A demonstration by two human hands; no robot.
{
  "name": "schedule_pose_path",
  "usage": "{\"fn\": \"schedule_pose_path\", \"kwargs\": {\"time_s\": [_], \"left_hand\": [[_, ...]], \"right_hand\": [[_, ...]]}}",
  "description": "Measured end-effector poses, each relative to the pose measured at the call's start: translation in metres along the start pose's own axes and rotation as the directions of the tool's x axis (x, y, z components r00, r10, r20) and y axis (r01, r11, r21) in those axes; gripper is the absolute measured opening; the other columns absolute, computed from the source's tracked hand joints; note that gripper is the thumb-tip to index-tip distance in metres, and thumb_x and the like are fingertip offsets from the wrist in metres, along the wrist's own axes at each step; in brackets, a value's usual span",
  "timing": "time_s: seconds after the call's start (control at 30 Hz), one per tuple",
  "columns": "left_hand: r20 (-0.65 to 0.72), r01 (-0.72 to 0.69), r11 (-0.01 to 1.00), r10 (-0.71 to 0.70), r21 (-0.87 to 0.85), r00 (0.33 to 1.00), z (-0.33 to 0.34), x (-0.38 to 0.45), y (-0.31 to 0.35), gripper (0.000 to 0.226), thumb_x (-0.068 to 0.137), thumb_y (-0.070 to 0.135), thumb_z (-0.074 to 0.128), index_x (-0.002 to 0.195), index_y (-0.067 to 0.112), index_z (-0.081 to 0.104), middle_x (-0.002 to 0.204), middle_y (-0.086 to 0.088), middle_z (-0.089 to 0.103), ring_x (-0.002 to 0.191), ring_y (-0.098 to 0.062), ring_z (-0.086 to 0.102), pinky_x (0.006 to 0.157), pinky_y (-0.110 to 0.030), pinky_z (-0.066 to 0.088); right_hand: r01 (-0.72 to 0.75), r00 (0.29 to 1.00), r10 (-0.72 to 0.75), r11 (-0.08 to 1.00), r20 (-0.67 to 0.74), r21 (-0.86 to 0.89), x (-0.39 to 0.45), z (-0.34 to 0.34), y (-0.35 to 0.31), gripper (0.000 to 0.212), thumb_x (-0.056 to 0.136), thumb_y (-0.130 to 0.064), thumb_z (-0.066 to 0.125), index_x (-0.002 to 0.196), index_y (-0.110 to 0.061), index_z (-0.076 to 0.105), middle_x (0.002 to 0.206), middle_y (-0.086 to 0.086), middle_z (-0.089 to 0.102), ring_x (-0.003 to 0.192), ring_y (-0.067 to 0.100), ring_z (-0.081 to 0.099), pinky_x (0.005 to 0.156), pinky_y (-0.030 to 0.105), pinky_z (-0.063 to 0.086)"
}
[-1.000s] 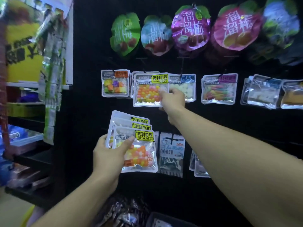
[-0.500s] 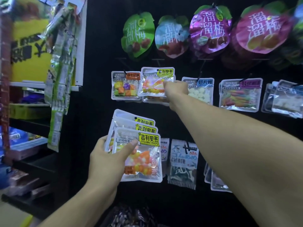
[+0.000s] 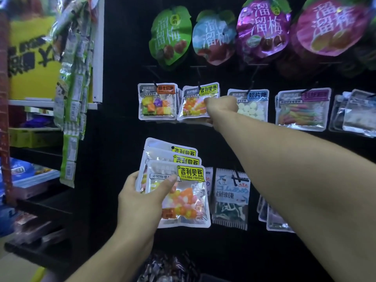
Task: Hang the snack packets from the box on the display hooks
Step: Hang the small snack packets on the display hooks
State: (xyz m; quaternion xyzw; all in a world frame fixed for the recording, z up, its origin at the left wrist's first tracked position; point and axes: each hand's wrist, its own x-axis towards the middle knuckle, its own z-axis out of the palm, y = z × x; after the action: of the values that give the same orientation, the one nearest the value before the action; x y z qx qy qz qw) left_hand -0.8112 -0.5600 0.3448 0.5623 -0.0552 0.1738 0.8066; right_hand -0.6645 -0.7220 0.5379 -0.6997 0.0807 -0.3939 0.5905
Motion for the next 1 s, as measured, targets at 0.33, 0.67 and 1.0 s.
{"fn": "schedule_pose_path", "kwargs": {"time_s": [0.33, 0.67, 1.0], "left_hand": [[-0.018, 0.026, 1.0, -0.026, 0.009, 0.999, -0.011, 0.003, -0.024, 0.039, 0.079, 0.024, 0.09, 0.113, 0.023, 0.071, 0.095, 0.002, 0.083, 0.083, -0.015, 0.081, 0.072, -0.036, 0.064], [-0.078, 0.08, 0.99, -0.09, -0.118, 0.993, -0.009, -0.05, -0.03, 0.039, 0.083, 0.018, 0.088, 0.117, 0.016, 0.069, 0.096, 0.001, 0.083, 0.076, -0.011, 0.079, 0.066, -0.03, 0.062], [-0.198, 0.12, 0.987, -0.14, -0.11, 0.97, -0.007, -0.101, -0.054, 0.039, 0.08, 0.032, 0.091, 0.112, 0.023, 0.072, 0.104, -0.007, 0.082, 0.098, -0.033, 0.079, 0.092, -0.059, 0.062]], "right_hand": [[0.092, 0.996, -0.079, 0.934, 0.051, -0.346, 0.021, -0.004, 0.017, 0.047, 0.091, -0.041, 0.074, 0.123, -0.009, 0.06, 0.11, 0.007, 0.068, 0.093, 0.03, 0.07, 0.08, 0.038, 0.06], [0.282, 0.935, -0.231, 0.944, 0.27, -0.17, -0.118, -0.079, 0.075, 0.03, 0.093, -0.049, 0.072, 0.107, -0.024, 0.063, 0.092, -0.013, 0.064, 0.087, 0.012, 0.062, 0.078, 0.034, 0.05], [-0.274, 0.789, 0.218, 0.962, 0.575, 0.011, -0.272, -0.164, 0.148, 0.037, 0.079, -0.034, 0.089, 0.103, -0.012, 0.071, 0.094, 0.004, 0.081, 0.085, 0.021, 0.079, 0.071, 0.034, 0.064]]}}
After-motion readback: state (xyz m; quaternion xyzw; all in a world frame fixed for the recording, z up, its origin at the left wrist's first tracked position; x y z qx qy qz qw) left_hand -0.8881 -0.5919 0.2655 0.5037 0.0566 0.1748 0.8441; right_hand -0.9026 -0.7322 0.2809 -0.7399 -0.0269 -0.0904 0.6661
